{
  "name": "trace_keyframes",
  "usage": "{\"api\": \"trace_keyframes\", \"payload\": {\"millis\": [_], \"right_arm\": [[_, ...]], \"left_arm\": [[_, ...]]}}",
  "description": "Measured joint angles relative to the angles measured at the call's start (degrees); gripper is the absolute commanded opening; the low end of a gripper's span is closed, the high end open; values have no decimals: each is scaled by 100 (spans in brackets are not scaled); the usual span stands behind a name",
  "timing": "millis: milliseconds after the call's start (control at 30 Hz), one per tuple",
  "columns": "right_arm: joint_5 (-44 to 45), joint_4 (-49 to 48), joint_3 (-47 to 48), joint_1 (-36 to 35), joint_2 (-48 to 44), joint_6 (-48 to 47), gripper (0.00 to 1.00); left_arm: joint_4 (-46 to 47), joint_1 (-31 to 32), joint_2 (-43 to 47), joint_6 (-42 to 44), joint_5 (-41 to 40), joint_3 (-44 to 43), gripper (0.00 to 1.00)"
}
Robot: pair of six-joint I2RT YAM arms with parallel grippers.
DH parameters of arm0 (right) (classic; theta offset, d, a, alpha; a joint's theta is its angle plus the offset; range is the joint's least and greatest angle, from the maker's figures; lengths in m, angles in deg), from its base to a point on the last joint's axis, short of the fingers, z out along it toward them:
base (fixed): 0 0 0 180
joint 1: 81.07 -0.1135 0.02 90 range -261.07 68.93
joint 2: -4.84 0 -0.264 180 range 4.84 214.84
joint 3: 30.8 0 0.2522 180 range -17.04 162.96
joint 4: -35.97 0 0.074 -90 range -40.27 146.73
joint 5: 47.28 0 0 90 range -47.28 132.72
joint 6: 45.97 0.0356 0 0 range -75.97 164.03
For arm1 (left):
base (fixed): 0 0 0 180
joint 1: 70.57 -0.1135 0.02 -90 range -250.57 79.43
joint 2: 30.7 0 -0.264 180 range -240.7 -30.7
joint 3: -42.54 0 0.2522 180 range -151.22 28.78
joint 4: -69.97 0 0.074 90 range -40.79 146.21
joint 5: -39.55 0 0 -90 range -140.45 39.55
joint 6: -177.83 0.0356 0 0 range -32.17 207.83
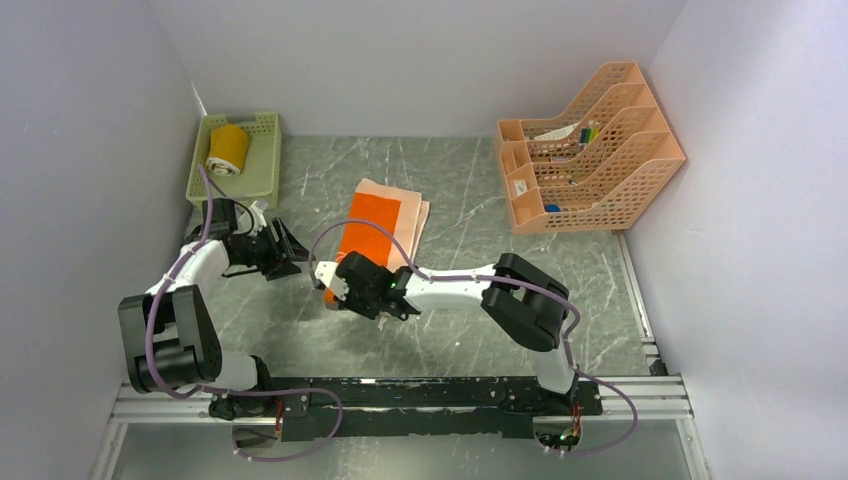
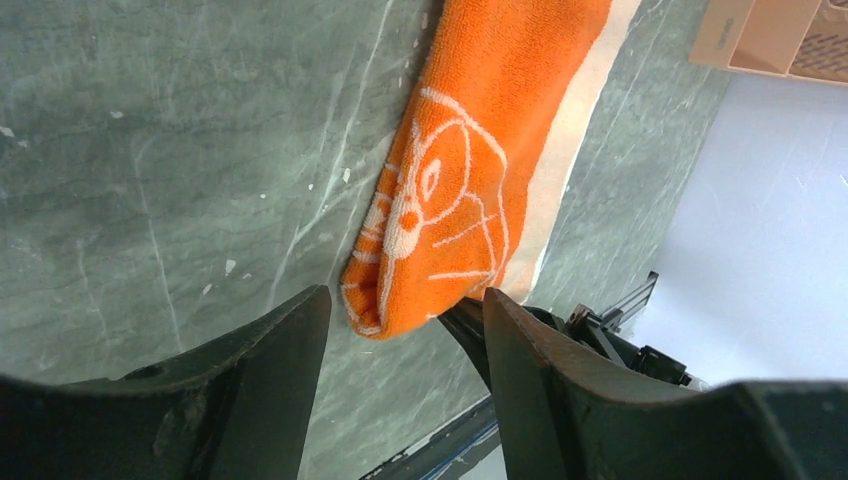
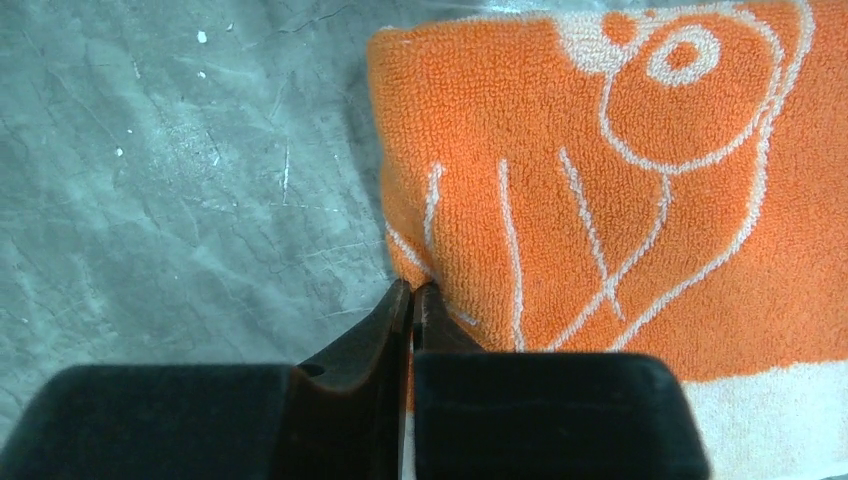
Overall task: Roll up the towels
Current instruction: Roll the towel at the center of the board.
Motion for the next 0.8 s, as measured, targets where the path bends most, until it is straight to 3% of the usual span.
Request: {"api": "trace_keyframes", "payload": {"millis": [33,100,200,500,800], "right_arm": [[-39,17,9,11,0,44,0],[-225,63,11,55,-22,149,0],[-780,221,11,184,-87,358,0],[-2970,378,9,1213,-203,1259,0],[-3928,409,409,2133,-31,1775,0]], "left_arm": [[11,0,7,-35,28,15,69],[20,0,42,-68,109,37,79],[33,0,236,-90,293,52,80],[131,0,966,-136,678,52,79],[190,304,1121,-133,1115,52,72]]}}
